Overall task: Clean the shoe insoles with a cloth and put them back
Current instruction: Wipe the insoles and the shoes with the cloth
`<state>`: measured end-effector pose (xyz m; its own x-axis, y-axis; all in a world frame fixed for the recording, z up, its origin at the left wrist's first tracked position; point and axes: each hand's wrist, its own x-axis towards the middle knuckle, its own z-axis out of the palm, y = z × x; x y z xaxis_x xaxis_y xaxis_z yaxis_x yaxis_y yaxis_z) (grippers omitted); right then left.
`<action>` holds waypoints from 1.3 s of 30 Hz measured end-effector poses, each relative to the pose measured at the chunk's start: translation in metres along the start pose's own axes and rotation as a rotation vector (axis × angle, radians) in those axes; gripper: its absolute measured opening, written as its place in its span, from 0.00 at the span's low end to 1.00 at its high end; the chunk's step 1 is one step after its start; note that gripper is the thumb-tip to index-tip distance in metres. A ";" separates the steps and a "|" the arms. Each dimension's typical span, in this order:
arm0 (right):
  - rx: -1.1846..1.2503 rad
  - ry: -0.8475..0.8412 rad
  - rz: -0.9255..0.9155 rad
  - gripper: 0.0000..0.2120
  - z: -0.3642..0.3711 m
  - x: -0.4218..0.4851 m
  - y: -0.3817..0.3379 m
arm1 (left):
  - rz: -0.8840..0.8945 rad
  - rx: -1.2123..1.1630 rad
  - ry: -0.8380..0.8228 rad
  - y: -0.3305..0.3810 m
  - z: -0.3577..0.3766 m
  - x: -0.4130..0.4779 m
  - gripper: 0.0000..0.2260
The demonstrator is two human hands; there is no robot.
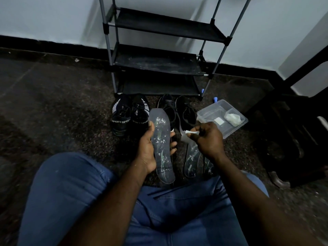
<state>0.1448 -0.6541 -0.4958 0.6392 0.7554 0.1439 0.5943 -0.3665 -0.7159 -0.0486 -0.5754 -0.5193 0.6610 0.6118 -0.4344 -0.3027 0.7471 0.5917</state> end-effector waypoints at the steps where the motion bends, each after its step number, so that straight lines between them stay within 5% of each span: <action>1: -0.005 0.002 -0.013 0.09 0.001 0.002 0.003 | 0.000 0.004 0.003 0.000 0.000 0.000 0.35; 9: 0.603 -0.154 0.207 0.04 0.010 -0.003 0.002 | 0.002 0.007 0.015 0.000 0.000 0.002 0.38; 18: 0.788 -0.199 0.300 0.12 0.022 -0.002 -0.001 | -0.020 -0.005 0.057 0.001 0.003 0.003 0.43; 27: 0.774 -0.072 0.272 0.02 0.020 0.010 -0.019 | -0.050 -0.066 0.009 0.002 0.004 0.007 0.42; 39: 0.308 0.092 -0.016 0.05 0.039 0.027 -0.058 | 0.103 -0.043 0.036 0.005 0.003 0.015 0.28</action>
<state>0.1082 -0.5914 -0.4769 0.6811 0.7022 0.2075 0.4374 -0.1629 -0.8844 -0.0375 -0.5633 -0.5209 0.5999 0.6942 -0.3977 -0.3974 0.6900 0.6050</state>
